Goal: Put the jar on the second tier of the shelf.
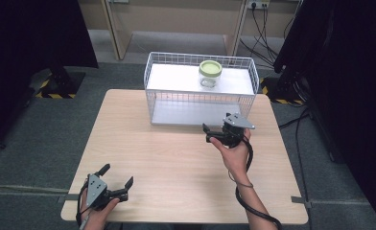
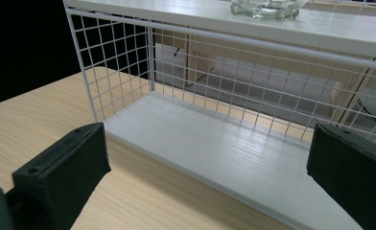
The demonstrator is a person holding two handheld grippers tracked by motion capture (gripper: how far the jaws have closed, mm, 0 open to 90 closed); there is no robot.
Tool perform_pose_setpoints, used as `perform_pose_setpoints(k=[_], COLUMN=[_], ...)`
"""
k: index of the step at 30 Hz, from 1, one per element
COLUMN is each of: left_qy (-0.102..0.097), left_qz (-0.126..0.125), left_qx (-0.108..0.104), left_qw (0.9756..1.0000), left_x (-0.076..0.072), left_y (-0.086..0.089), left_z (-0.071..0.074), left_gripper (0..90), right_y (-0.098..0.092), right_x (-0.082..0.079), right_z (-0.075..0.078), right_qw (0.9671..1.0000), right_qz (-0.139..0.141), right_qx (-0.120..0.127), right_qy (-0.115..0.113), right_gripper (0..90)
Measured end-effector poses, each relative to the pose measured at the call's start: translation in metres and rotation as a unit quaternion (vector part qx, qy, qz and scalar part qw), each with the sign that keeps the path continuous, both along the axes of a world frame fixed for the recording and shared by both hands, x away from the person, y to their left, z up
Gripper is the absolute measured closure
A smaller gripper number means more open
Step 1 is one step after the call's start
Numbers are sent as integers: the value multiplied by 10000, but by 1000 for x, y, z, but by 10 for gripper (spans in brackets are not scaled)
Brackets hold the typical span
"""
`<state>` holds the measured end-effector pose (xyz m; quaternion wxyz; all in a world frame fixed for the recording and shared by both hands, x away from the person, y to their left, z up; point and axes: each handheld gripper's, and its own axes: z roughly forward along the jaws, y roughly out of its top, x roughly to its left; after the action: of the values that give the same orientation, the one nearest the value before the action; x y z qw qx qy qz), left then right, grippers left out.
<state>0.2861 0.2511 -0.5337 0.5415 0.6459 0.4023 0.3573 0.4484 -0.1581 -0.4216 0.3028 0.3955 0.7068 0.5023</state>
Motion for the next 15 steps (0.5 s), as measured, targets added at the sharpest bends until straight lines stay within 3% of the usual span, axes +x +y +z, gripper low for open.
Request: perform_pose_setpoints(k=[4, 15], left_qy=[-8, -14], left_qz=[5, 13], left_qx=[-25, -5], left_qw=[10000, 10000], left_x=[0, 0], left_y=[0, 0], left_z=[0, 0], left_gripper=[17, 17], right_y=[-4, -15], right_x=[-7, -23], right_z=[-5, -17], right_qw=[9999, 9999], right_qz=[31, 44], right_qx=[87, -28], right_qy=[90, 142], right_gripper=[9, 9])
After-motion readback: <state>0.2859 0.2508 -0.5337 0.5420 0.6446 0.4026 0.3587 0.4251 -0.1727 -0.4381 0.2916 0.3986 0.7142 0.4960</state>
